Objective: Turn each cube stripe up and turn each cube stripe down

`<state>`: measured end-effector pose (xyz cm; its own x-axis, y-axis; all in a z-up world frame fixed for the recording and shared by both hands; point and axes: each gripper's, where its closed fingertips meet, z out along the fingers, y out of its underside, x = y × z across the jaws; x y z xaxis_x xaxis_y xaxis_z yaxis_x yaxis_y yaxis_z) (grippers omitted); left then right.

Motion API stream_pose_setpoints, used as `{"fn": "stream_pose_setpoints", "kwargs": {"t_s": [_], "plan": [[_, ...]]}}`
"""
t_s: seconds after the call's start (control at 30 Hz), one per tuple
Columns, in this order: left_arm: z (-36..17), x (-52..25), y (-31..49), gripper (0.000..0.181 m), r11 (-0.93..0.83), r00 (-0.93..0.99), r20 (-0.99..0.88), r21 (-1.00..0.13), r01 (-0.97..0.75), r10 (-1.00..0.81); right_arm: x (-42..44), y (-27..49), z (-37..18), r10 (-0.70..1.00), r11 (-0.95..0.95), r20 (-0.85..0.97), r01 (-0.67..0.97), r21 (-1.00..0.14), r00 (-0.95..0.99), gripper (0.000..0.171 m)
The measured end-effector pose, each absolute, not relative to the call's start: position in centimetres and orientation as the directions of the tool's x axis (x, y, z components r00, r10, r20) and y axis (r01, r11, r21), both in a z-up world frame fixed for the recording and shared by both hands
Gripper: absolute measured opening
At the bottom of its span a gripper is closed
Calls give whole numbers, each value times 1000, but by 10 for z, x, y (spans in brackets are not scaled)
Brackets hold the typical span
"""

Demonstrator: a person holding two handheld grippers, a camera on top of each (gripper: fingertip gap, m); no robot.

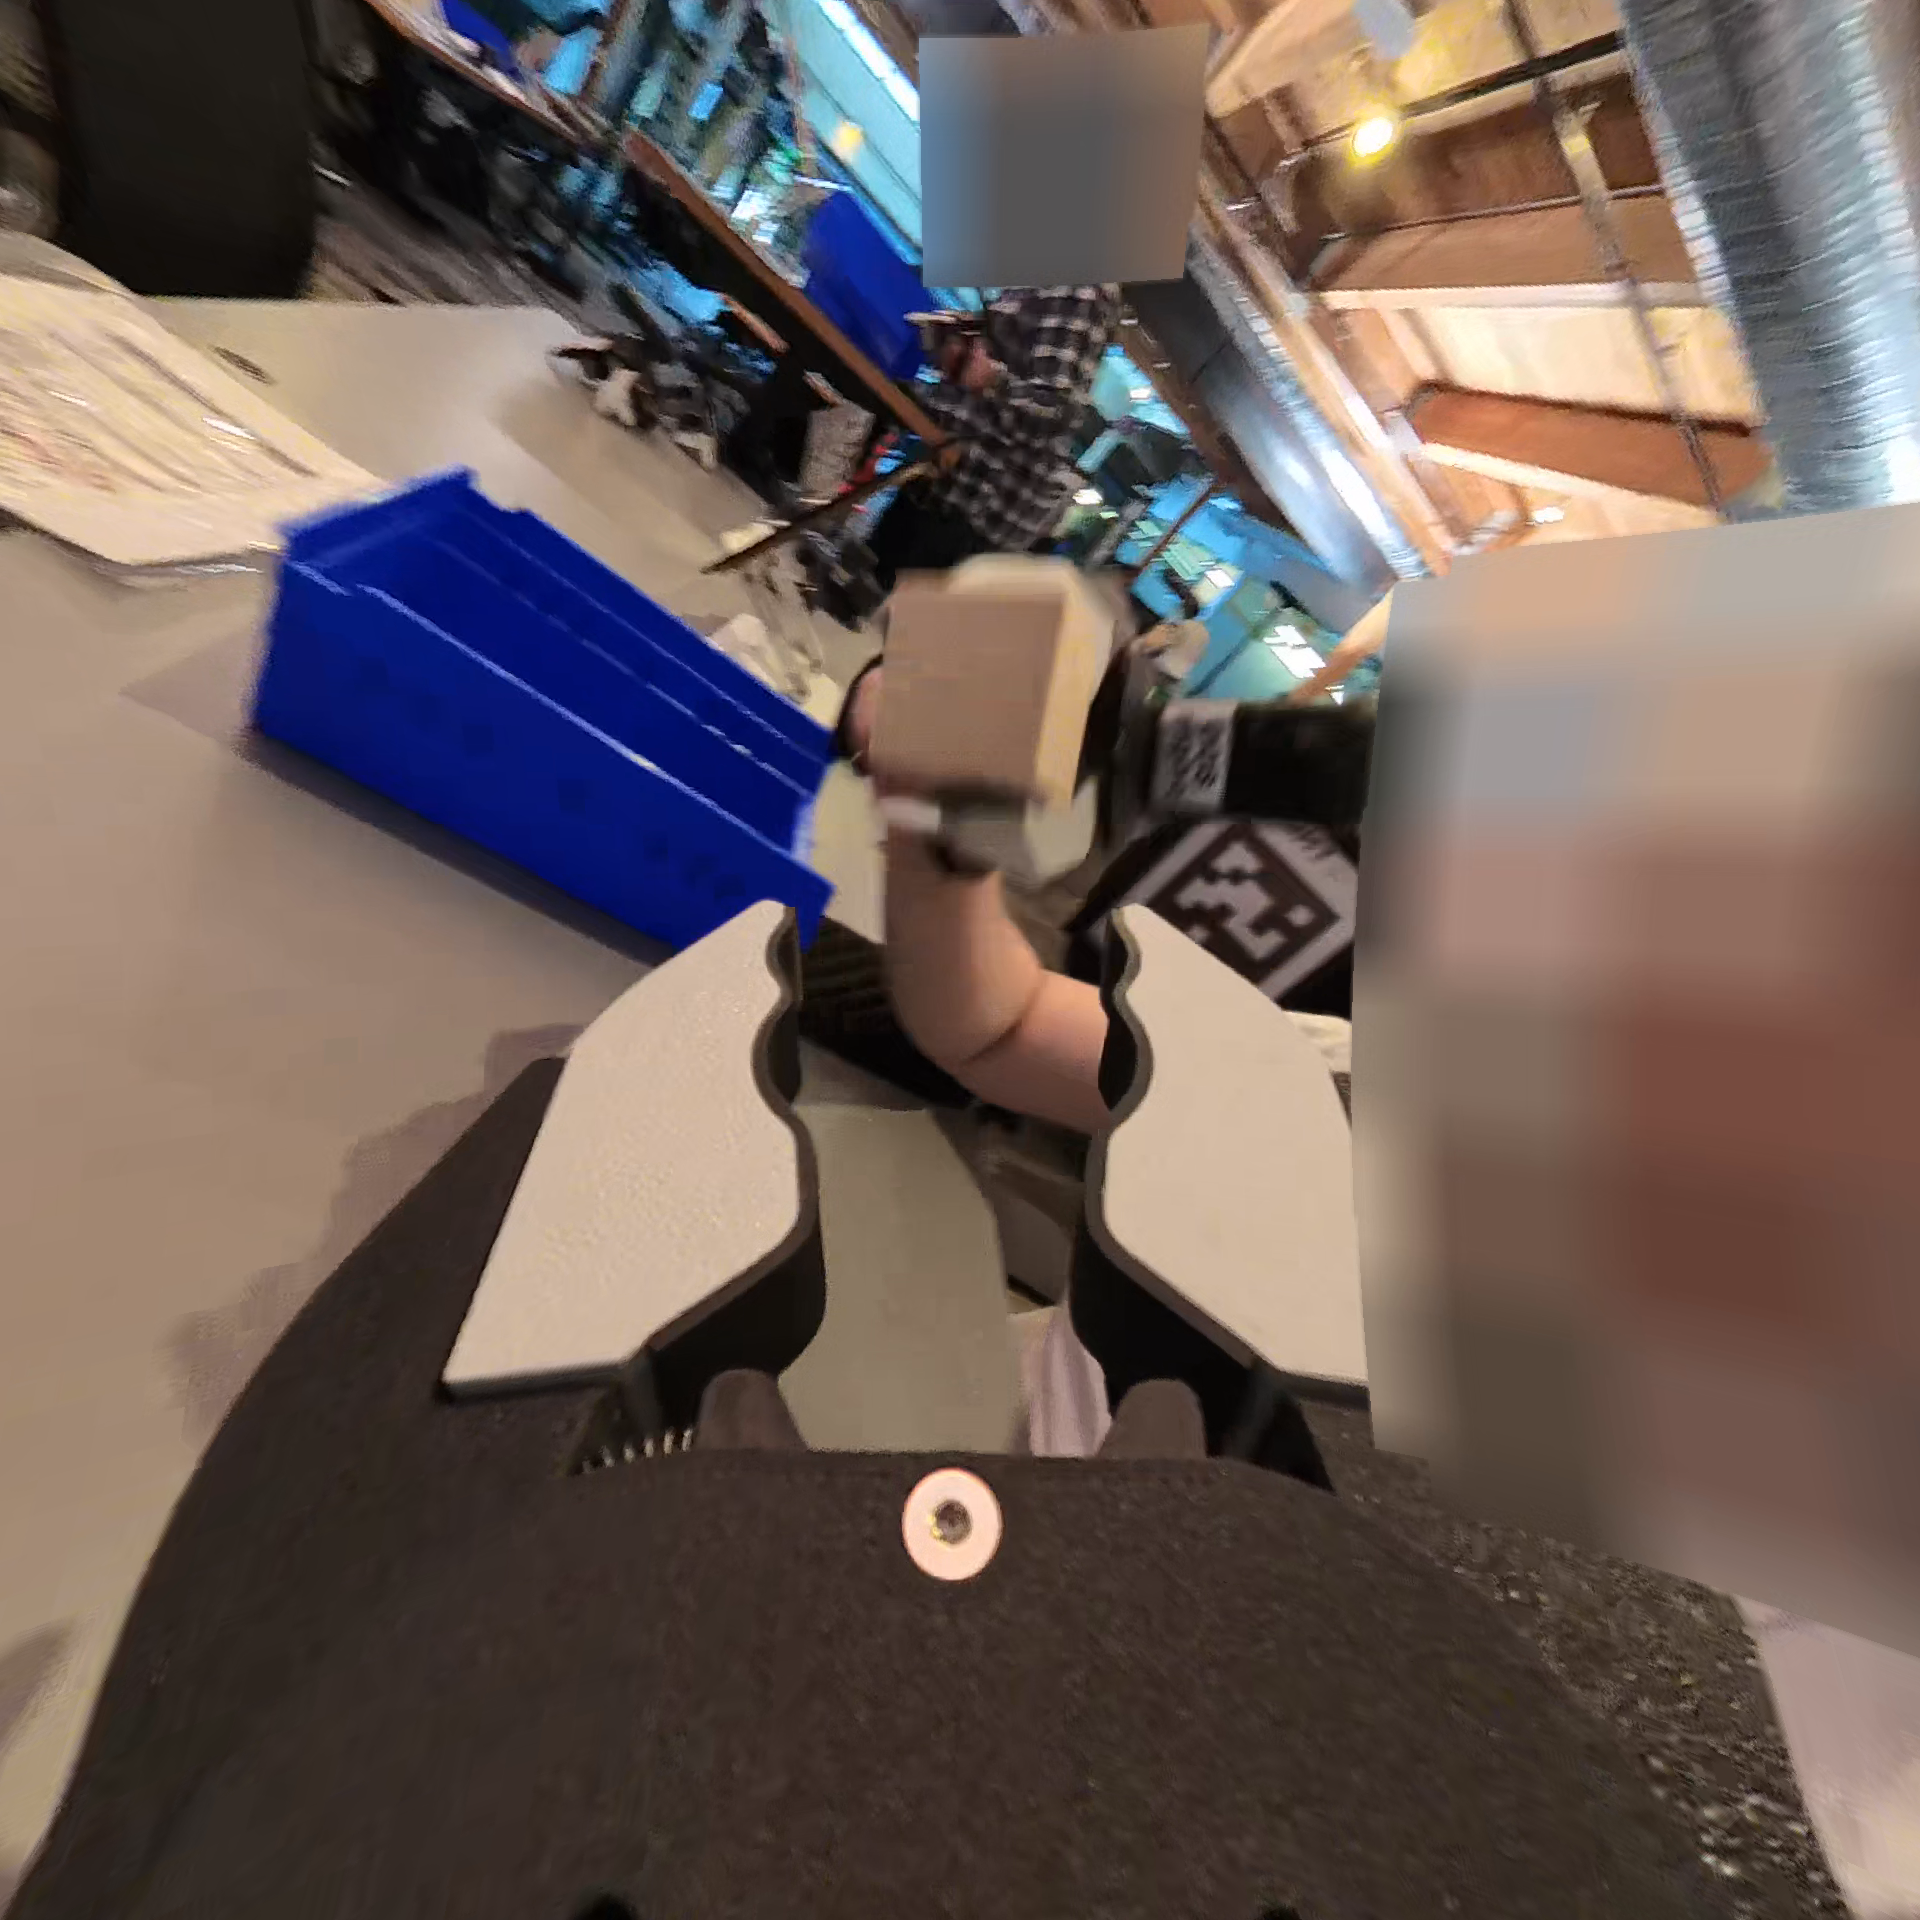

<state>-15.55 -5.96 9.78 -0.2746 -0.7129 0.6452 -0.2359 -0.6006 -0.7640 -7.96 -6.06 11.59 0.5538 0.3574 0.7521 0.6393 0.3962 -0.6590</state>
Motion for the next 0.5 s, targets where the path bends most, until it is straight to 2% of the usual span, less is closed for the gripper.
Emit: {"fn": "stream_pose_setpoints", "kwargs": {"t_s": [0.07, 0.1, 0.13, 0.2, 0.27, 0.33, 0.5], "plan": [[101, -166, -50, 55, -558, -211, 598, -800, -220, -774, -5, -41, 118, 380, 91, 608, 626, -774, 697, 46], [104, -171, -48, 55, -540, -193, 577, -815, -211, -794, 37, -35, 105, 390, -107, 481, 557, -823, 785, 46], [107, -176, -46, 54, -530, -177, 563, -823, -203, -807, 81, -33, 85, 356, -309, 325, 439, -844, 876, 46], [111, -182, -44, 53, -520, -153, 549, -832, -194, -822, 164, -35, 30, 137, -633, 49, 126, -764, 989, 46], [110, -185, -45, 50, -518, -142, 549, -831, -205, -824, 220, -37, -23, -29, -762, -72, -68, -644, 997, 46], [107, -184, -48, 49, -508, -137, 546, -829, -234, -827, 252, -40, -66, -134, -827, -101, -167, -537, 986, 47], [105, -181, -58, 47, -481, -150, 529, -835, -268, -835, 275, -42, -108, -221, -892, -2, -203, -403, 975, 46]]}}
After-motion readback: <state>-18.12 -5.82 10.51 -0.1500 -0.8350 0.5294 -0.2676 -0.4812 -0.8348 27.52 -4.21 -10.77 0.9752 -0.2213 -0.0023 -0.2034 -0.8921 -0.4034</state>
